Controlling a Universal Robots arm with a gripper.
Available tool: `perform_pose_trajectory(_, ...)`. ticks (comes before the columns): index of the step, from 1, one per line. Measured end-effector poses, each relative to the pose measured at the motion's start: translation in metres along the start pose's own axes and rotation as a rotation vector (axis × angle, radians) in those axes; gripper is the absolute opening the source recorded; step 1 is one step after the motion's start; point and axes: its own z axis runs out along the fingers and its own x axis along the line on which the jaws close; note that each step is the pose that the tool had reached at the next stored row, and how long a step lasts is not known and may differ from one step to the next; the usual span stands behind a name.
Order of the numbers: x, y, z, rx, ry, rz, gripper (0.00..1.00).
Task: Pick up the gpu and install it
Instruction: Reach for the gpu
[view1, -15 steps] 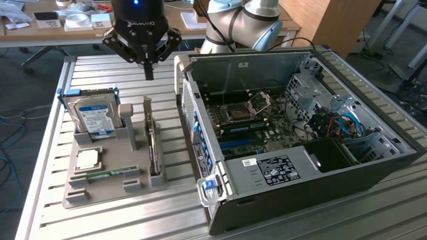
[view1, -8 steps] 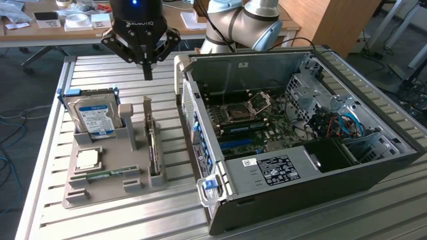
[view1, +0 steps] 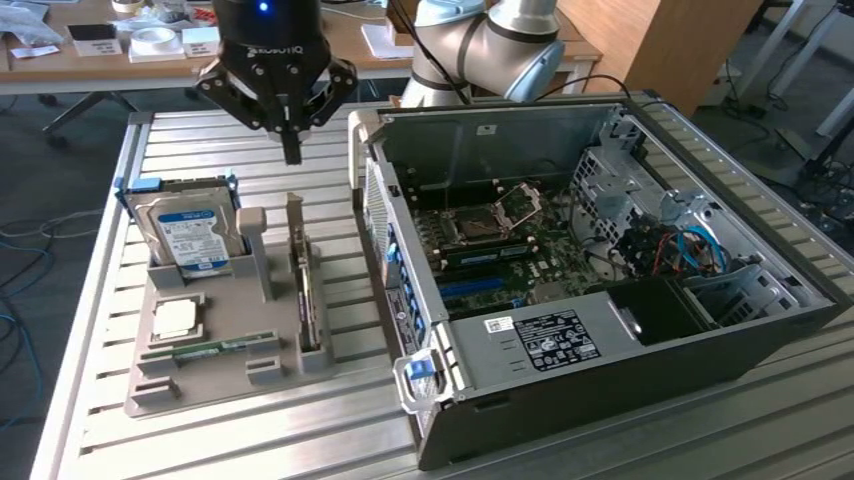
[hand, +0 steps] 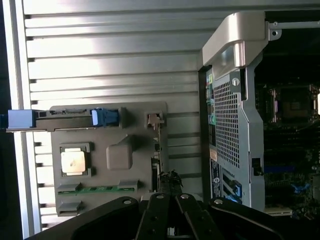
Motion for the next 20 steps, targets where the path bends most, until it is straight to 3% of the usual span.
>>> perform_pose_trajectory(14,0.004,-0.0307,-0.0015,-0.0002,0.0000,0.000,0.11)
perform_pose_trajectory(20,0.006,-0.0392,-0.0019,-0.0003,0.0000,0.000,0.11)
